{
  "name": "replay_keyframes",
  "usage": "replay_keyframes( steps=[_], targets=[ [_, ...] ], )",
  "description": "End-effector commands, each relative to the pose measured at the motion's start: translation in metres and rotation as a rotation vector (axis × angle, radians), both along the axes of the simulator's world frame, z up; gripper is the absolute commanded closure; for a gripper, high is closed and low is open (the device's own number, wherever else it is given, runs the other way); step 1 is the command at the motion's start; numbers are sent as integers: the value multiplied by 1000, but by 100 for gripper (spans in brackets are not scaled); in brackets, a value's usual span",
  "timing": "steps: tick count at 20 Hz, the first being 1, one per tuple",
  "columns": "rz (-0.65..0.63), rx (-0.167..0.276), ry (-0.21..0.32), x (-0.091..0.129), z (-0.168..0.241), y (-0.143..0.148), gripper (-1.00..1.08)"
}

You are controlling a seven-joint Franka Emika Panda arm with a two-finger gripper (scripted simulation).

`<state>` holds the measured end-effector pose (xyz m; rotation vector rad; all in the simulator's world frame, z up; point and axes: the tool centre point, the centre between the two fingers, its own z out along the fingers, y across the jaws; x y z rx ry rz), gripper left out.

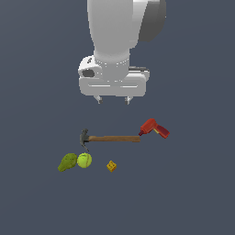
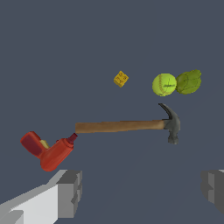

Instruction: Pick up a designated object from a clutter of objects.

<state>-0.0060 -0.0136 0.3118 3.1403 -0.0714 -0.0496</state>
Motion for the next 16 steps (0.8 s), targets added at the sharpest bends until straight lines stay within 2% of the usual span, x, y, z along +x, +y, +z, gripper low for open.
replay_keyframes(
  steps=[1, 9, 16],
  targets=[
    [0, 0, 0, 0, 0, 0, -92],
    [14, -25, -5, -4, 5, -13, -92],
    [21, -27, -5, -4, 4, -15, -92]
  ],
)
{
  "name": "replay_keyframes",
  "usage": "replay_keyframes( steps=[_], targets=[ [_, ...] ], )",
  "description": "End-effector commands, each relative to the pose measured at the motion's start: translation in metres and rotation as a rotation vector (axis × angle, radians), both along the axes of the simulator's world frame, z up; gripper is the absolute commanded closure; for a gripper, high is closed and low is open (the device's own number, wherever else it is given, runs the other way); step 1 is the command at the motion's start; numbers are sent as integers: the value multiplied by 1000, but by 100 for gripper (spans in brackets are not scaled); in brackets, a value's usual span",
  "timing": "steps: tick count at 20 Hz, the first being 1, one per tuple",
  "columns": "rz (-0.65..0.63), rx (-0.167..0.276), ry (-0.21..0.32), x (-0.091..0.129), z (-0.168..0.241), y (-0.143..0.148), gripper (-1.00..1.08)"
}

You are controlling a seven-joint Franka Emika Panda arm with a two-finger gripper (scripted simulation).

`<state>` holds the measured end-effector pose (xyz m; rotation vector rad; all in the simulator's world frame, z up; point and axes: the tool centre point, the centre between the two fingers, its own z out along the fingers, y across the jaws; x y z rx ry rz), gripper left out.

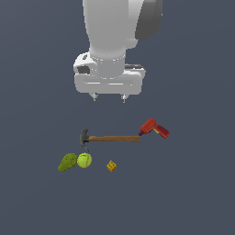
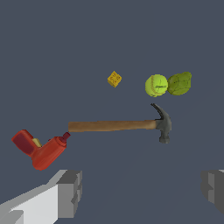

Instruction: Pick up a designated object from a clutter of objects.

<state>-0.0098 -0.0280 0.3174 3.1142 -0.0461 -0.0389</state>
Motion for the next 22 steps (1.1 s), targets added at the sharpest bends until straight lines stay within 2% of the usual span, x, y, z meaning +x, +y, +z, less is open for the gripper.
replay_keyframes(
  steps=[1, 11, 22],
  targets=[
    [10, -2, 1, 1, -2, -1, -92],
    [143, -24, 10, 7, -27, -8, -92],
    [438, -49, 36, 17, -83, -22, -92]
  ],
)
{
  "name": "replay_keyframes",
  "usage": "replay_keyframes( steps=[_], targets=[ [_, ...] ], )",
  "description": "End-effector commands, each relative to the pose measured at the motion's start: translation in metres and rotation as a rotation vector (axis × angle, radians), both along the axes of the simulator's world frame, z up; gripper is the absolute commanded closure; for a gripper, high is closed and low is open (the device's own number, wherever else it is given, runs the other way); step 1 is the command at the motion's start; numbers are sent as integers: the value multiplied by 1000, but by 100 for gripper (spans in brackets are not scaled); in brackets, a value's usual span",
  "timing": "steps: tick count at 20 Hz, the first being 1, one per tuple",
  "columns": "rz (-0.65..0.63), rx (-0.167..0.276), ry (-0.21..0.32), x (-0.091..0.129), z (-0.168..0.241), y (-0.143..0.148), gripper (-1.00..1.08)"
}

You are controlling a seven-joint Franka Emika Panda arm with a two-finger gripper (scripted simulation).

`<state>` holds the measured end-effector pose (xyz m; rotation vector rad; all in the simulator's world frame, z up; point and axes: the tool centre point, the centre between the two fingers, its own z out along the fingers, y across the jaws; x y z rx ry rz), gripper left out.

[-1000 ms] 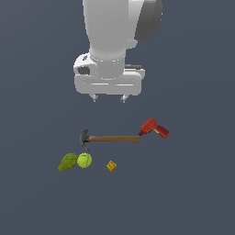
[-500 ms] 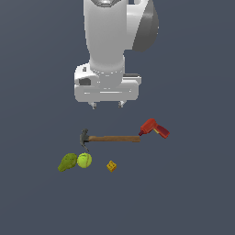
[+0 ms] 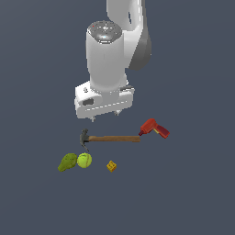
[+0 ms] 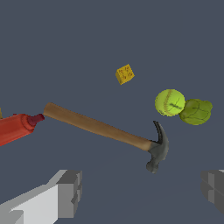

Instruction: Pick up a designated object from a clutter of objects.

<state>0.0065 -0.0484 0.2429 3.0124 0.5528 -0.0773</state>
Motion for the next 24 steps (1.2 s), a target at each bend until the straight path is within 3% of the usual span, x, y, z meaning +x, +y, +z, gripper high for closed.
replay_keyframes(
  steps=[1, 12, 24],
  targets=[
    [75, -3, 7, 2, -14, -3, -92],
    [400, 5, 36, 6, -72, -10, -92],
    [758, 47, 43, 4, -132, -9, -92]
  ],
)
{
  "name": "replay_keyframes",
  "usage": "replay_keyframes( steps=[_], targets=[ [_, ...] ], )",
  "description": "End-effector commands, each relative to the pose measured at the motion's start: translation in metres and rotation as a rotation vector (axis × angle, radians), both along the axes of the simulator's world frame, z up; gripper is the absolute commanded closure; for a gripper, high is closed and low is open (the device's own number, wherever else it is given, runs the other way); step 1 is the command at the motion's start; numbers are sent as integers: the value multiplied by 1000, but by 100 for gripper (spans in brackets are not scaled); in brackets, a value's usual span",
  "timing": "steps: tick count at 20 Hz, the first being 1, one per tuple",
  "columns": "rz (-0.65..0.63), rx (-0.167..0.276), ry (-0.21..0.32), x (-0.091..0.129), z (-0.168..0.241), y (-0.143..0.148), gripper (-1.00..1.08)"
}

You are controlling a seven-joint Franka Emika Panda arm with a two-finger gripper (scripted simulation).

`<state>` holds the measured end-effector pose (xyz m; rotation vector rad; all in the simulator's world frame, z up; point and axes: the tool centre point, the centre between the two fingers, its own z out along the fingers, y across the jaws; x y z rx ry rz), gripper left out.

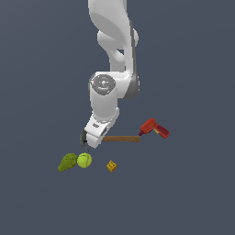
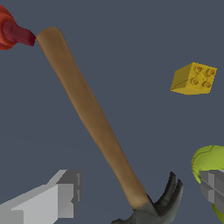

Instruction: Pick up a designated object from a clutter of objects.

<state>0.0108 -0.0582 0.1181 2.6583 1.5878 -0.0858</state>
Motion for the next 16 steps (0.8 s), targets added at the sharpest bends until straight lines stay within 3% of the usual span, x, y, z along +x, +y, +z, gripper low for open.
replay_keyframes(
  steps=[1, 8, 16],
  targets=[
    [76, 13, 0, -1, -12, 1, -92],
    [239, 45, -5, -3, -36, 6, -92],
    [335, 67, -12, -5, -50, 10, -92]
  ],
)
